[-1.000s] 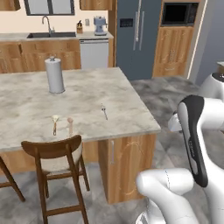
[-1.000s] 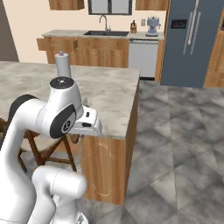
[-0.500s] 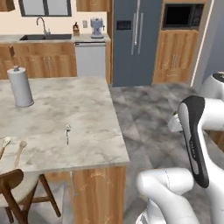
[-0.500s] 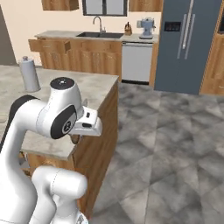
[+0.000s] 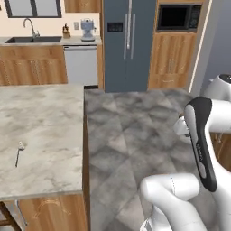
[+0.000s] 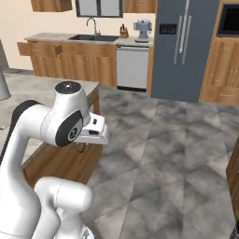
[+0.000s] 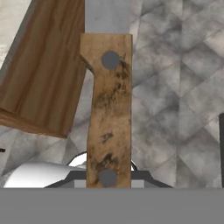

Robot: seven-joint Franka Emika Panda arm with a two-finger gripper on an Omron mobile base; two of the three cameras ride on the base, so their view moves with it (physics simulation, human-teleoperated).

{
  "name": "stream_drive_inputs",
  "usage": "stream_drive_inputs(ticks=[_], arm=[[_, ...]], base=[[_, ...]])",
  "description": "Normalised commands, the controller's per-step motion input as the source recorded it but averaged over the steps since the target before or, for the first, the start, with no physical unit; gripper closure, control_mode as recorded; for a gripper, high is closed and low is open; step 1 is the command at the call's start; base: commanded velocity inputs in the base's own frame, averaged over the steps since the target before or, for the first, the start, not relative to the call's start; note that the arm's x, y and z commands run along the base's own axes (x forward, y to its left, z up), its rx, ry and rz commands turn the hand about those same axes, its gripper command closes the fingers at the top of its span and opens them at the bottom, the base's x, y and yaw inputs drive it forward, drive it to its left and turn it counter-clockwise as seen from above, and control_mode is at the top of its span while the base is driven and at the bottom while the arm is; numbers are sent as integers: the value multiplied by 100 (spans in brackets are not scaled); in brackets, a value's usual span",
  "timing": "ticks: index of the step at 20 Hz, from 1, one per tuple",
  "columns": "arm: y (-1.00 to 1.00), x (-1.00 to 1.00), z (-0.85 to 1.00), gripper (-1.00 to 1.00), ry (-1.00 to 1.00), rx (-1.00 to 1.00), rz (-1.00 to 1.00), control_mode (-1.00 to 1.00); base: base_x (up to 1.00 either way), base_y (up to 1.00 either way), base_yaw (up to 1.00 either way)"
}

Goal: Pick up the metallic utensils from the counter and place them in the open drawer. Make sure not to pick up any wooden utensils.

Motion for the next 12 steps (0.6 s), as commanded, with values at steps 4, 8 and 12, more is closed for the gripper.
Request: stream_drive_inputs(ticks=[4, 8, 12], arm=[[0, 0, 0, 100, 0, 0, 0, 100], [0, 0, 0, 100, 0, 0, 0, 100], [0, 0, 0, 100, 0, 0, 0, 100]], base=[[67, -40, 6], [83, -37, 7], [82, -53, 10]])
